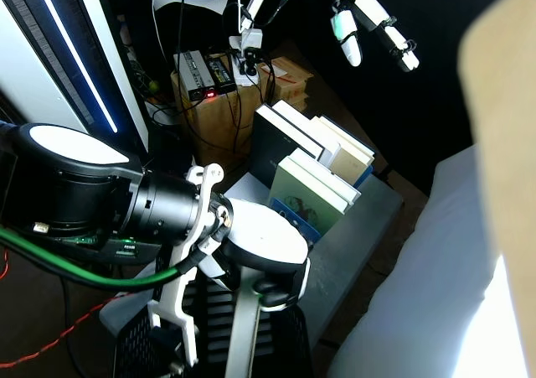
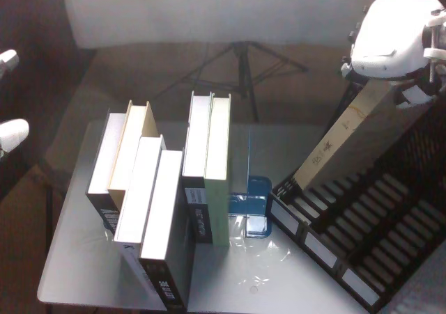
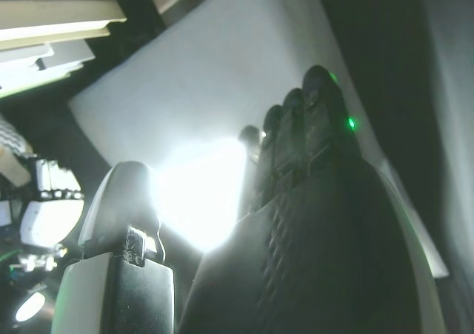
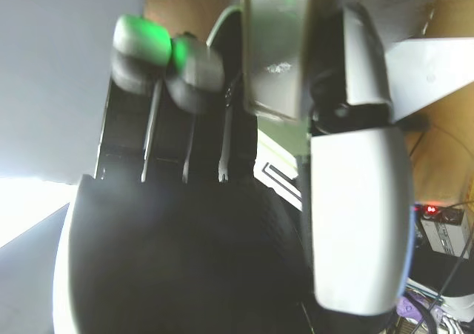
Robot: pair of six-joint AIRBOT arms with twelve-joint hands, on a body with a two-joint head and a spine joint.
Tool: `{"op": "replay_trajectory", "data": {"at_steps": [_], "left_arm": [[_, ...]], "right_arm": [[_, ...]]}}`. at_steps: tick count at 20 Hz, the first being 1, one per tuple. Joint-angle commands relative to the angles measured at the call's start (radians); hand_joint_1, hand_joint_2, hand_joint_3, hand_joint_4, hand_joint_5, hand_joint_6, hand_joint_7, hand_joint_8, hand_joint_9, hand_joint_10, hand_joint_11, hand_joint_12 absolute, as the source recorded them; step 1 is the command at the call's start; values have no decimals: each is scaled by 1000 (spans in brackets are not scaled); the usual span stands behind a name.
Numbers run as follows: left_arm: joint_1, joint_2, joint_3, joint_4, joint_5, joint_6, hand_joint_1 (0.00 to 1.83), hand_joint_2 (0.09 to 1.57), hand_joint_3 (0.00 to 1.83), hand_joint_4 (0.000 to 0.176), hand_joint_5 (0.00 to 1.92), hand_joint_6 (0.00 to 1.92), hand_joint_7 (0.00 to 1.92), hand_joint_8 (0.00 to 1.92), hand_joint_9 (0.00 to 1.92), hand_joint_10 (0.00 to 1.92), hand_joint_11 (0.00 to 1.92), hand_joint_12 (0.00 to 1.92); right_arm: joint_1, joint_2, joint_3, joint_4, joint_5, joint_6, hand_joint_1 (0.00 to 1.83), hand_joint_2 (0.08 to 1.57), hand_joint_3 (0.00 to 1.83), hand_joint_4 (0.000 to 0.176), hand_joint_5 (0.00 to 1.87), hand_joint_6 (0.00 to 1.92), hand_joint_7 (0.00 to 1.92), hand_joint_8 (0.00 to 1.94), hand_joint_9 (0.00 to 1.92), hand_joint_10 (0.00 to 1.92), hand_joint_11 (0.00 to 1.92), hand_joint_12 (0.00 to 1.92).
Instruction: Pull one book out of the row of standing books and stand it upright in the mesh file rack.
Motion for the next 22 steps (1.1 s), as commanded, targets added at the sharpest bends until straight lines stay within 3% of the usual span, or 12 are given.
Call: {"op": "replay_trajectory", "data": {"at_steps": [1, 2, 3, 5, 13, 15, 16, 17, 18, 19, 20, 22], "left_arm": [[-3, -1, 8, -15, -125, -7, 511, 1391, 0, 52, 70, 4, 0, 0, 0, 0, 0, 0], [-3, -1, 8, -15, -125, -7, 511, 1393, 1, 48, 73, 5, 0, 0, 0, 0, 0, 0], [-3, -1, 8, -15, -124, -7, 515, 1396, 3, 53, 67, 2, 0, 0, 0, 0, 0, 0], [-3, -2, 8, -15, -124, -7, 525, 1392, 0, 44, 70, 3, 2, 1, 0, 0, 0, 0], [-3, -2, 8, -13, -126, -10, 564, 1385, 0, 43, 72, 2, 5, 2, 0, 0, 0, 0], [-3, -2, 7, -13, -126, -10, 569, 1388, 0, 46, 72, 2, 3, 1, 0, 0, 0, 0], [-3, -2, 6, -13, -126, -11, 565, 1386, 0, 46, 68, 0, 0, 0, 0, 0, 0, 0], [-3, -2, 5, -12, -126, -11, 581, 1388, 0, 27, 75, 9, 2, 1, 0, 0, 0, 0], [-3, -2, 4, -9, -127, -12, 584, 1386, 0, 22, 77, 9, 2, 0, 0, 0, 0, 0], [-4, -1, 3, -6, -127, -13, 553, 1387, 0, 36, 67, 4, 0, 0, 0, 0, 0, 0], [-6, -1, 2, -1, -129, -14, 535, 1392, 1, 43, 55, 1, 0, 0, 0, 0, 0, 0], [-19, 1, 0, 13, -131, -14, 573, 1393, 1, 24, 58, 2, 0, 0, 0, 0, 0, 0]], "right_arm": [[-3, 15, 0, -10, -87, -15, 1141, 1246, 2, 0, 680, 1463, 855, 1423, 696, 1434, 511, 1892], [-7, 15, -1, -9, -89, -15, 1204, 1182, 0, 0, 490, 1043, 650, 834, 537, 1070, 202, 1731], [-10, 15, -2, -11, -90, -15, 1167, 1124, 0, 0, 317, 791, 539, 443, 460, 844, 102, 1628], [-11, 15, -5, -13, -94, -15, 1088, 1119, 0, 0, 119, 618, 341, 140, 196, 931, 3, 1659], [-15, 26, -24, -14, -95, -15, 1062, 1119, 0, 0, 70, 589, 294, 43, 129, 980, 0, 1718], [-15, 29, -29, -12, -96, -15, 1043, 1138, 5, 0, 13, 497, 264, 12, 104, 862, 0, 1669], [-15, 36, -35, -8, -96, -15, 958, 1192, 12, 0, 0, 362, 196, 0, 41, 760, 0, 1489], [-15, 44, -43, -2, -96, -15, 891, 1242, 24, 0, 0, 342, 190, 0, 34, 725, 0, 1448], [-7, 49, -53, 4, -95, -15, 835, 1269, 26, 0, 0, 303, 176, 1, 19, 696, 0, 1372], [2, 57, -67, 8, -95, -15, 746, 1304, 25, 0, 4, 251, 170, 0, 23, 661, 0, 1326], [8, 67, -82, 17, -91, -15, 631, 1353, 25, 0, 0, 119, 92, 0, 4, 480, 0, 1178], [9, 67, -105, 53, -67, -15, 557, 1387, 7, 0, 1, 34, 25, 0, 0, 213, 0, 795]]}}
